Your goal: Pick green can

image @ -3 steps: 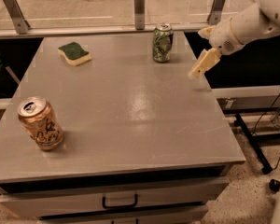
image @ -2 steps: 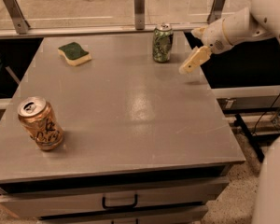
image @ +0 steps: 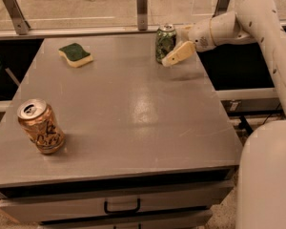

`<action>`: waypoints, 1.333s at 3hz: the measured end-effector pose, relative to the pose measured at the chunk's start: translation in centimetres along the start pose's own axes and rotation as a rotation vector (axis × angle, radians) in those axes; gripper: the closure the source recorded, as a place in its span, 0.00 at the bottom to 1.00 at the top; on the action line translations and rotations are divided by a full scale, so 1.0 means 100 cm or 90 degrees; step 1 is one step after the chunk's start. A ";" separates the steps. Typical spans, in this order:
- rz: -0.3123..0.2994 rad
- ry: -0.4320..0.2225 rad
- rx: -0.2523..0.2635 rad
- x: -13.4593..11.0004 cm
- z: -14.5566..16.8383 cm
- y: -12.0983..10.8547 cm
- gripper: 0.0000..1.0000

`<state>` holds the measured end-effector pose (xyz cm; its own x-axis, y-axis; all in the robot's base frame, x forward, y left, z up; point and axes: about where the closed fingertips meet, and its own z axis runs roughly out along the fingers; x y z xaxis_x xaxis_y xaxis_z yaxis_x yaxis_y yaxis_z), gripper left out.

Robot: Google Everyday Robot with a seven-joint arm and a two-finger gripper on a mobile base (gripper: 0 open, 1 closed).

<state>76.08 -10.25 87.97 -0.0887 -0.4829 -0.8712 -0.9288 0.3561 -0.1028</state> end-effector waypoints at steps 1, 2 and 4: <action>0.026 -0.046 -0.037 -0.014 0.016 0.011 0.17; 0.029 -0.094 -0.065 -0.033 0.003 0.021 0.48; 0.024 -0.148 -0.179 -0.074 -0.043 0.086 0.94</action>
Offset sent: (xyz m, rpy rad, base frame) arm -0.0153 0.0194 0.0370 0.2101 0.0323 0.0858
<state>67.21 -7.09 95.64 -0.0707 -0.2668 -0.9612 -0.9919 0.1206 0.0395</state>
